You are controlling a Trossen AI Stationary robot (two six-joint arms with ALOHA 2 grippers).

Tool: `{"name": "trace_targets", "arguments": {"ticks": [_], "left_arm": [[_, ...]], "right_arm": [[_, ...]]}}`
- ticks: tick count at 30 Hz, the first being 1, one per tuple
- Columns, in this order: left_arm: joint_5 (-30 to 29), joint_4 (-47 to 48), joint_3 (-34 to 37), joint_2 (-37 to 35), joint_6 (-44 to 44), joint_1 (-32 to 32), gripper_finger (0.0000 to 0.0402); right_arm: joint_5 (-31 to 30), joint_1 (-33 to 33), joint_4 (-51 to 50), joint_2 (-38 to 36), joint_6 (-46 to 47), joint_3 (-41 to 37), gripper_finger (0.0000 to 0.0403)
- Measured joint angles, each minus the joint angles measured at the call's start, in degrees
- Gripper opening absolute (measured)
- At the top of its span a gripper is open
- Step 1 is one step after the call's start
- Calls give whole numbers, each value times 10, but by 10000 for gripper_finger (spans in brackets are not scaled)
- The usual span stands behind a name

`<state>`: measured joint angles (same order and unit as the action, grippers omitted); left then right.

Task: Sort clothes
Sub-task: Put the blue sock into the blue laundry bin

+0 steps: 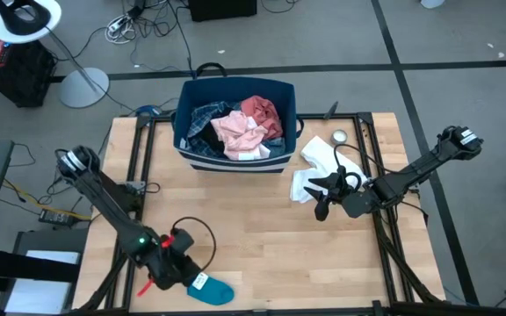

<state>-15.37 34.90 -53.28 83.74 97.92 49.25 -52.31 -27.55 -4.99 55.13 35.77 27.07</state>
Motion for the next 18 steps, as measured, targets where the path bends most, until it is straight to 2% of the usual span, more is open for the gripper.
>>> {"name": "trace_targets", "arguments": {"ticks": [18], "left_arm": [[34, -51, -1, 96, 165, 45, 80]], "right_arm": [[-21, 11, 3, 0, -9, 0, 151]]}}
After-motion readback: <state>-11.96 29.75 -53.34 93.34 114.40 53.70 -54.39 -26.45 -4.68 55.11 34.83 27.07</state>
